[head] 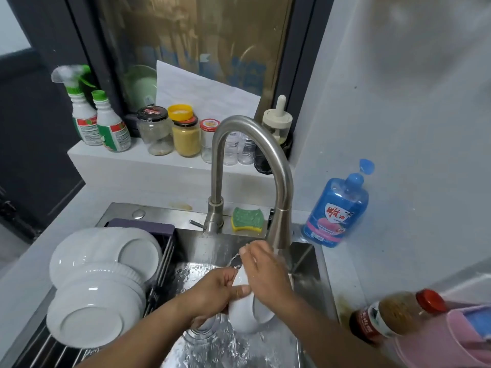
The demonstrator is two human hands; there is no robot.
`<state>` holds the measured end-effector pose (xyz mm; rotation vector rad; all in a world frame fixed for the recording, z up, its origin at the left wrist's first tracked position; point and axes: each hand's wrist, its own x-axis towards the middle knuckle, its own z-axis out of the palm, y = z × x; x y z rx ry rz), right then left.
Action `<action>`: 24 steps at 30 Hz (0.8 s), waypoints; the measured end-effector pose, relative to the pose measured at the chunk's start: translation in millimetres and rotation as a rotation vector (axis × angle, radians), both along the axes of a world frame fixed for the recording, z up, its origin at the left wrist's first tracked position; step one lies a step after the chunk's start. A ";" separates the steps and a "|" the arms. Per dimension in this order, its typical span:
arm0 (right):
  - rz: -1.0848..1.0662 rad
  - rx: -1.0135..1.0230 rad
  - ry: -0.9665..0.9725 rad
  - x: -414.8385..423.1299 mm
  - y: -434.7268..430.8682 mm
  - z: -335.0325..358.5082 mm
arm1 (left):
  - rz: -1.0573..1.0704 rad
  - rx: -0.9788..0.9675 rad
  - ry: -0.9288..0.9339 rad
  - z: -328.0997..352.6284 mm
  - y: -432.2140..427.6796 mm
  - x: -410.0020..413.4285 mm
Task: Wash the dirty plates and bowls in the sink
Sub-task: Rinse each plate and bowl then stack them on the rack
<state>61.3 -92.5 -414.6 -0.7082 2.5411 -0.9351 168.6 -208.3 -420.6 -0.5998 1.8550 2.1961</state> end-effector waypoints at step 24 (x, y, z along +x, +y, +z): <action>-0.457 -0.336 -0.424 -48.3 -0.9 1.9 | 0.023 0.158 -0.067 18.5 -11.5 -31.8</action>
